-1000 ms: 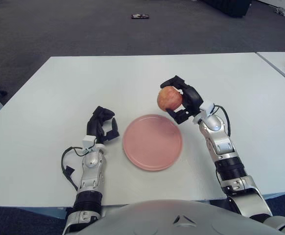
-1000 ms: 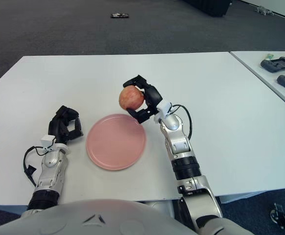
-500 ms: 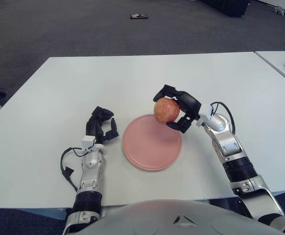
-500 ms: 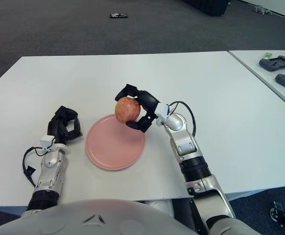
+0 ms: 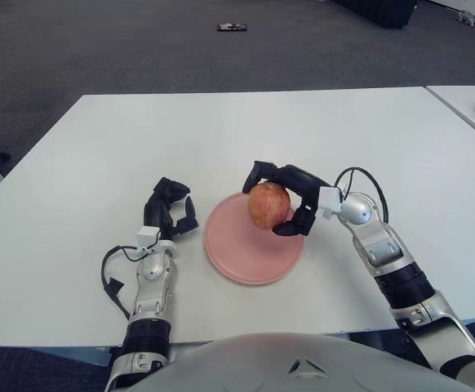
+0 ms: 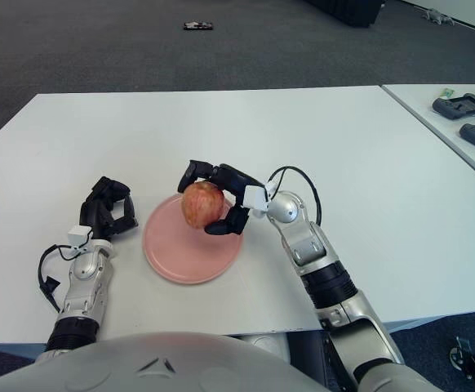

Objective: Put the apple into the plate.

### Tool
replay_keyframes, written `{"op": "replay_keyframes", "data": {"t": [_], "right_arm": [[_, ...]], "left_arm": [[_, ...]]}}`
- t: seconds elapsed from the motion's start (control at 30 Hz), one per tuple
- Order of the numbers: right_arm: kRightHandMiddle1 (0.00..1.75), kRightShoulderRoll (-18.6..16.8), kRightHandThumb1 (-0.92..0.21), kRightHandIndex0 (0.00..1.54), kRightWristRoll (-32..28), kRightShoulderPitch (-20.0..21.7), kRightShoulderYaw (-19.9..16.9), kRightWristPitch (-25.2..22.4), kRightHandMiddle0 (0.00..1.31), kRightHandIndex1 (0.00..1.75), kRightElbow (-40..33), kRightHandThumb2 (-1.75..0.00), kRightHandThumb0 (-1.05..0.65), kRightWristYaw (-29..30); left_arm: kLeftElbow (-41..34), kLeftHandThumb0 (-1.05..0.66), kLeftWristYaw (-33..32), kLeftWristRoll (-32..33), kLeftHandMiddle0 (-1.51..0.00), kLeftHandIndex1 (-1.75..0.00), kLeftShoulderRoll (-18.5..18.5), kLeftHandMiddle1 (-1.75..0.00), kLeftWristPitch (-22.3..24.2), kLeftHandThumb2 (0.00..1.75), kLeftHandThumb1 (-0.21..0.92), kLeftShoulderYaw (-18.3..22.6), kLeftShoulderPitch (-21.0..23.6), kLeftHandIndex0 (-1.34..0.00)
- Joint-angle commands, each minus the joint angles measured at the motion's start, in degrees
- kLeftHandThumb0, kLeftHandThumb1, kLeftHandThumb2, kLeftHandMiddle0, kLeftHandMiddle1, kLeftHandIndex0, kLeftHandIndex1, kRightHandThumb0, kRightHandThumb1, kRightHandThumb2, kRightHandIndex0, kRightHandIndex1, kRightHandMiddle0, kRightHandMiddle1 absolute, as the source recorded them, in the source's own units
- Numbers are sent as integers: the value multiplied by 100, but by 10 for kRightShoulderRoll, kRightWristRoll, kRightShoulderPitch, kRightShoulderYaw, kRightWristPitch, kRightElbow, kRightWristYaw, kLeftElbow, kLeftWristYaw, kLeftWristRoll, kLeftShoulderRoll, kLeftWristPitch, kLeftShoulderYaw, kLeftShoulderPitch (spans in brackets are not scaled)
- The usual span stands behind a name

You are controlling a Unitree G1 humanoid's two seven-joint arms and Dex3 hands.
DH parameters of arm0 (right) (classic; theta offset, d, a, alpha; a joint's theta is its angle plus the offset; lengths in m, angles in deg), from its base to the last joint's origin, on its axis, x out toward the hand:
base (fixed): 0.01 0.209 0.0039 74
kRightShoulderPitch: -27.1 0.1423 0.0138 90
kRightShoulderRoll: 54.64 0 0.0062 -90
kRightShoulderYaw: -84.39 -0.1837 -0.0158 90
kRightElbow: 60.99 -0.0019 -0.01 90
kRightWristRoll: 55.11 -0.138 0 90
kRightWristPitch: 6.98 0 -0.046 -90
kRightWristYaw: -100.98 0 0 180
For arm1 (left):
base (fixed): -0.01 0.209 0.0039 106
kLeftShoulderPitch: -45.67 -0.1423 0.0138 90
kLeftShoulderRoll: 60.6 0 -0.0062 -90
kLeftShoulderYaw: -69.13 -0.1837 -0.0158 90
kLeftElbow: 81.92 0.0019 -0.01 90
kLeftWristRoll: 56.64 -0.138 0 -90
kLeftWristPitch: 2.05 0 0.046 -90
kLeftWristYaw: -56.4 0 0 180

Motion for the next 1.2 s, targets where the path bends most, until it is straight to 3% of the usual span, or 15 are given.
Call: {"op": "replay_keyframes", "data": {"t": [0.0, 0.47, 0.6, 0.8, 0.93, 0.97, 1.03, 1.17], "right_arm": [[175, 12, -11, 132, 21, -4, 5, 9, 78, 175, -20, -157, -56, 3], [175, 29, -13, 126, 116, -23, 17, 59, 77, 175, -40, -155, -55, 55], [175, 39, -19, 114, 146, -22, 23, 83, 71, 175, -36, -147, -52, 67], [175, 47, -31, 76, 145, -27, 24, 88, 60, 175, -29, -131, -48, 56], [175, 50, -50, 26, 144, -26, 27, 92, 46, 175, -23, -108, -42, 52], [173, 52, -37, 16, 145, -27, 27, 99, 29, 175, -25, -114, -45, 54], [165, 55, -27, 8, 148, -27, 27, 109, 15, 170, -30, -121, -51, 57], [148, 59, -25, 2, 158, -26, 28, 120, 3, 147, -32, -121, -61, 62]], "left_arm": [[21, -50, -1, 0, -127, -175, 2, -175, 18, 140, 26, -1, -13, -66], [22, -50, 4, 4, -127, -175, 0, -175, 19, 139, 27, -1, -13, -65], [24, -50, 9, 7, -125, -175, -2, -175, 19, 138, 27, 0, -12, -65], [27, -49, 9, 7, -124, -175, -3, -175, 15, 137, 28, 1, -11, -64], [27, -49, 10, 8, -125, -175, -2, -175, 17, 137, 28, 2, -10, -64], [27, -49, 10, 9, -125, -175, -2, -175, 18, 137, 28, 2, -10, -64], [26, -49, 10, 9, -126, -175, -2, -175, 19, 137, 28, 2, -10, -64], [26, -49, 10, 8, -127, -175, -2, -175, 18, 137, 28, 2, -11, -64]]}}
